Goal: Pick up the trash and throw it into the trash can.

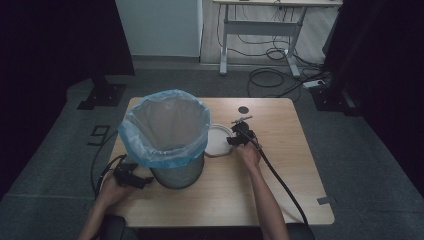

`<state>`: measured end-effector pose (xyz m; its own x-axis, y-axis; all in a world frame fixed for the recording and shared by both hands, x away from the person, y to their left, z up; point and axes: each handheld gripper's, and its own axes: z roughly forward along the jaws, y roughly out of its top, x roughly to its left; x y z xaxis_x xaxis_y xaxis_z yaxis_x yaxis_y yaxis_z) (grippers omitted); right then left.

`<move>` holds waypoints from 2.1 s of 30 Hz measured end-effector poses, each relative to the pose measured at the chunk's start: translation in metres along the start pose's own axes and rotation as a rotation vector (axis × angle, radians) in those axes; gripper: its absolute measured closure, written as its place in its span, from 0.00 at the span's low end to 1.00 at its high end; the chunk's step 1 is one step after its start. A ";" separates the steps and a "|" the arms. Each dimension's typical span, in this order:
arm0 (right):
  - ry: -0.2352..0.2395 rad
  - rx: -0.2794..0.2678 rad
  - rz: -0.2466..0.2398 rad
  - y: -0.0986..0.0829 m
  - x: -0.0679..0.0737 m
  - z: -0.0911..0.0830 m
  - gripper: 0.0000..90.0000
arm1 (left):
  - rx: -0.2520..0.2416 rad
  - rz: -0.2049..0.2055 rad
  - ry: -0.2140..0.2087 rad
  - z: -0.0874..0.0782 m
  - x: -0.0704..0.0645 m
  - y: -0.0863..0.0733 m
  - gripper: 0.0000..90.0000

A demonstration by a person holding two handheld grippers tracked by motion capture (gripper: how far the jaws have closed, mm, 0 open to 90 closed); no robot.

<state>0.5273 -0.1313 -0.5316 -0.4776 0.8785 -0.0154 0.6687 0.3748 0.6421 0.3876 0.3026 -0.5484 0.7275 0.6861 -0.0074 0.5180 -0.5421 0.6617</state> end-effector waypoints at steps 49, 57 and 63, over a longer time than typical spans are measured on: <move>0.158 -0.105 0.088 0.028 -0.039 -0.149 0.94 | -0.001 0.000 -0.002 0.000 0.000 0.000 0.00; 0.187 -0.130 0.083 0.043 -0.038 -0.181 0.94 | -0.001 0.001 -0.002 0.000 0.000 0.000 0.00; 0.203 -0.145 0.094 0.056 -0.039 -0.206 0.94 | -0.001 0.001 -0.002 0.000 0.000 0.000 0.00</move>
<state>0.4664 -0.2056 -0.3374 -0.5316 0.8245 0.1941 0.6339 0.2352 0.7368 0.3878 0.3026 -0.5484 0.7290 0.6844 -0.0086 0.5170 -0.5423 0.6623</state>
